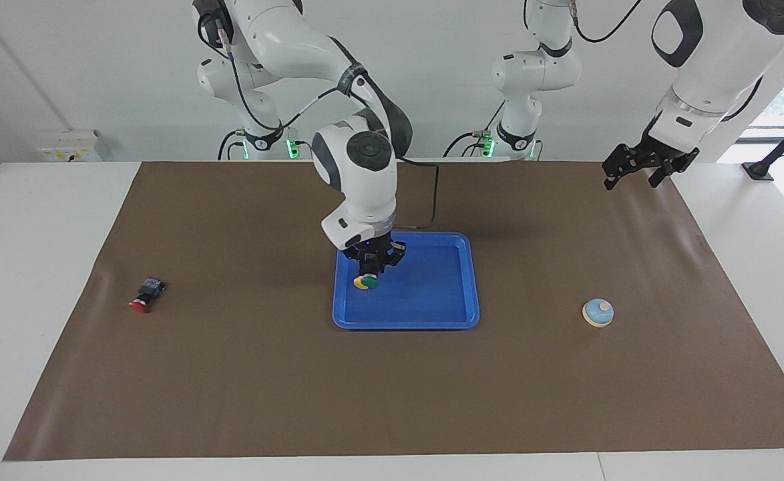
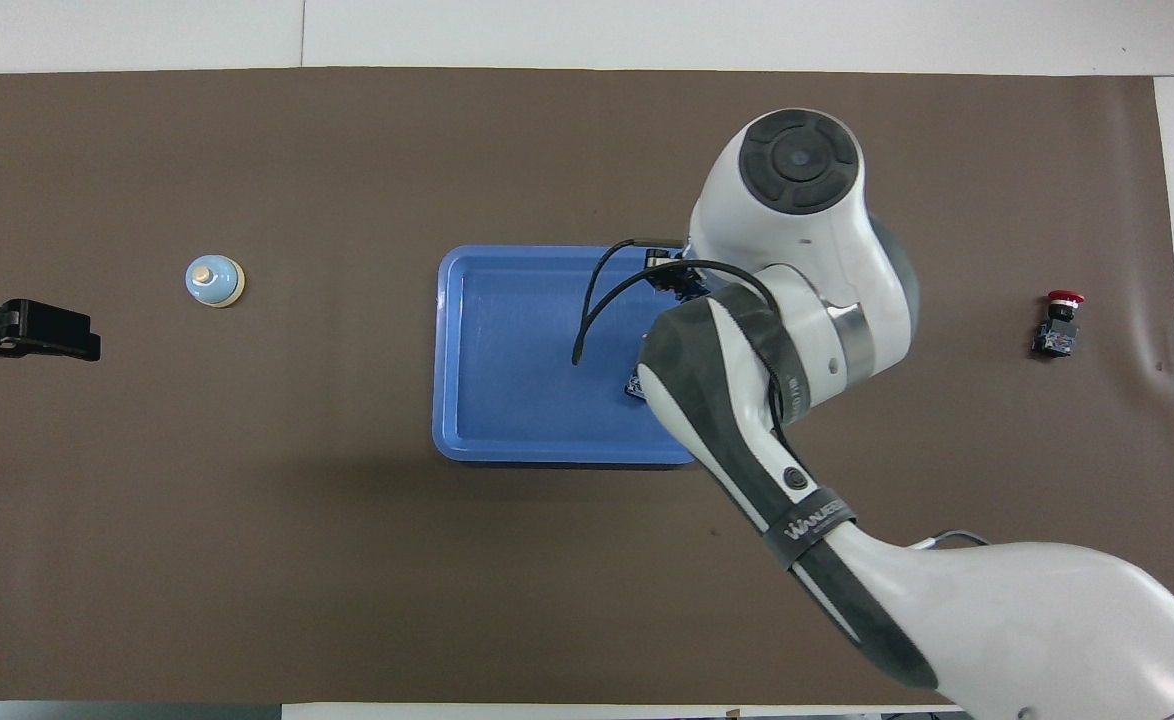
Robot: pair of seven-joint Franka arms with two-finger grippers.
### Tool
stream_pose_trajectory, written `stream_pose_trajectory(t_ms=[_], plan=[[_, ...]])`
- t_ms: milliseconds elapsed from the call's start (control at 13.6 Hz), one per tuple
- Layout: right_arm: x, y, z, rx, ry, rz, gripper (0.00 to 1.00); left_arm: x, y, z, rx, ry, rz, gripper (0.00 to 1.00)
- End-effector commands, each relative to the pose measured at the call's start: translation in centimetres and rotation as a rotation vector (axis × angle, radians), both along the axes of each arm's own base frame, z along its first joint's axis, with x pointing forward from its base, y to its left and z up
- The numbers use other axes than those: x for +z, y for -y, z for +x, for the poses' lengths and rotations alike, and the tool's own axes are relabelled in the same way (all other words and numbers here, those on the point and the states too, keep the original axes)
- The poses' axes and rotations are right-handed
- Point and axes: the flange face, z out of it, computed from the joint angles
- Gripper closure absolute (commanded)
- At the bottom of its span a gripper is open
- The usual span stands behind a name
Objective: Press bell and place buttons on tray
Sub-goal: 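Carry the green button into the tray beside the yellow one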
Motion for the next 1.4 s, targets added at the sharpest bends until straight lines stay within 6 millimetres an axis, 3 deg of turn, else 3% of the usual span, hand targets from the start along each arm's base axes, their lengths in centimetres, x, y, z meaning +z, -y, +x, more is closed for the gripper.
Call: stream_pose_trajectory(t_ms=[0, 147, 369, 664, 737, 885, 1032, 1254, 1327], plan=[[-1.5, -3.0, -0.5, -0.023, 0.036, 0.042, 1.0, 0.2, -0.1, -0.4, 0.01, 0.0, 0.0, 0.0], [-2.8, -4.4, -1.8, 0.0, 0.029, 0.038, 1.0, 0.2, -0.1, -0.4, 0.01, 0.0, 0.0, 0.0], [-6.8, -5.0, -3.8, 0.023, 0.043, 0.048, 1.0, 0.2, -0.1, -0.4, 0.01, 0.0, 0.0, 0.0], [-7.6, -4.7, -4.2, -0.007, 0.036, 0.044, 0.97, 0.2, -0.1, -0.4, 0.01, 0.0, 0.0, 0.0], [-7.3, -4.8, -4.0, -0.065, 0.037, 0.045, 0.01, 0.2, -0.1, -0.4, 0.01, 0.0, 0.0, 0.0], [-6.6, -4.4, -3.6, -0.125, 0.023, 0.032, 0.0, 0.2, -0.1, -0.4, 0.01, 0.0, 0.0, 0.0], [-3.1, -1.8, -1.6, -0.172, 0.007, 0.006, 0.0, 0.2, -0.1, -0.4, 0.01, 0.0, 0.0, 0.0], [3.4, 7.8, 2.8, -0.276, 0.043, 0.019, 0.0, 0.2, -0.1, -0.4, 0.01, 0.0, 0.0, 0.0], [4.7, 11.2, 3.8, -0.24, 0.037, 0.007, 0.0, 0.2, -0.1, -0.4, 0.01, 0.0, 0.0, 0.0]])
